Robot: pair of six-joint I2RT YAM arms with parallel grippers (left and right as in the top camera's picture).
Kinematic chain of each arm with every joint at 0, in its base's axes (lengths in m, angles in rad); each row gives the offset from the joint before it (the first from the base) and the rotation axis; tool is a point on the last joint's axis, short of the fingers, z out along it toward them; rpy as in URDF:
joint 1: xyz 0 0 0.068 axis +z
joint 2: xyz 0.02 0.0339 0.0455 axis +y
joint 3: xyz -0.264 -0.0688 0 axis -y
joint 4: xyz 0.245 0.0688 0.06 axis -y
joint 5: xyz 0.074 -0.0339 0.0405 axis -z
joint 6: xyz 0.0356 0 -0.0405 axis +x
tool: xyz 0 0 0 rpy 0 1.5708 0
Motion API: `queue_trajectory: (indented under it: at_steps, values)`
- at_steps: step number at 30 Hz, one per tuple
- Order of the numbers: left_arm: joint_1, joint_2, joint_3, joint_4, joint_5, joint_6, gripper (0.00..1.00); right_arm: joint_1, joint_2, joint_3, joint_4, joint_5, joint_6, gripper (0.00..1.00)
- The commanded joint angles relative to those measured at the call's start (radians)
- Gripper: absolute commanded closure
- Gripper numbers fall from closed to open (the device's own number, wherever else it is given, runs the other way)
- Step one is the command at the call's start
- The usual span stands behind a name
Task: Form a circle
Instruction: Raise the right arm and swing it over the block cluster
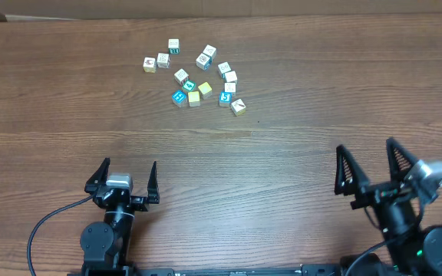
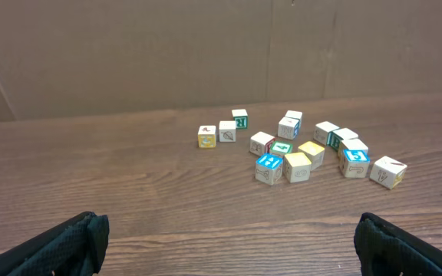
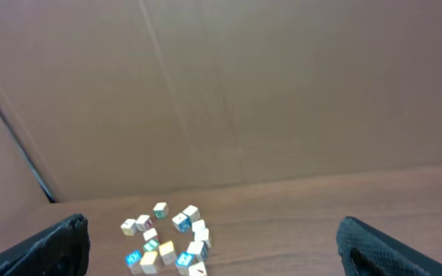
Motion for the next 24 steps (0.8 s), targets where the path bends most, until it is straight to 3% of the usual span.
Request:
queue_trajectory:
  at_steps: [1, 8, 17, 21, 24]
  values:
    - [-0.001, -0.011, -0.004, -0.001, -0.006, 0.012, 0.01, 0.008, 0.153, 0.195, -0.039, -0.081, -0.004, 0.0]
    - [-0.001, -0.011, -0.004, -0.001, -0.006, 0.012, 0.0, 0.008, 0.584, 0.739, -0.323, -0.124, -0.005, 0.0]
    - [-0.001, -0.011, -0.004, -0.001, -0.006, 0.012, 0.0, 0.008, 1.265, 1.684, -0.831, -0.132, -0.065, 0.0]
    - [-0.001, -0.011, -0.004, -0.001, -0.006, 0.012, 0.0, 0.009, 1.493, 1.973, -0.903, -0.15, -0.064, 0.0]
    - [-0.001, -0.011, -0.004, -0.001, -0.006, 0.012, 0.0, 0.011, 1.595, 2.037, -0.878, -0.189, -0.085, 0.0]
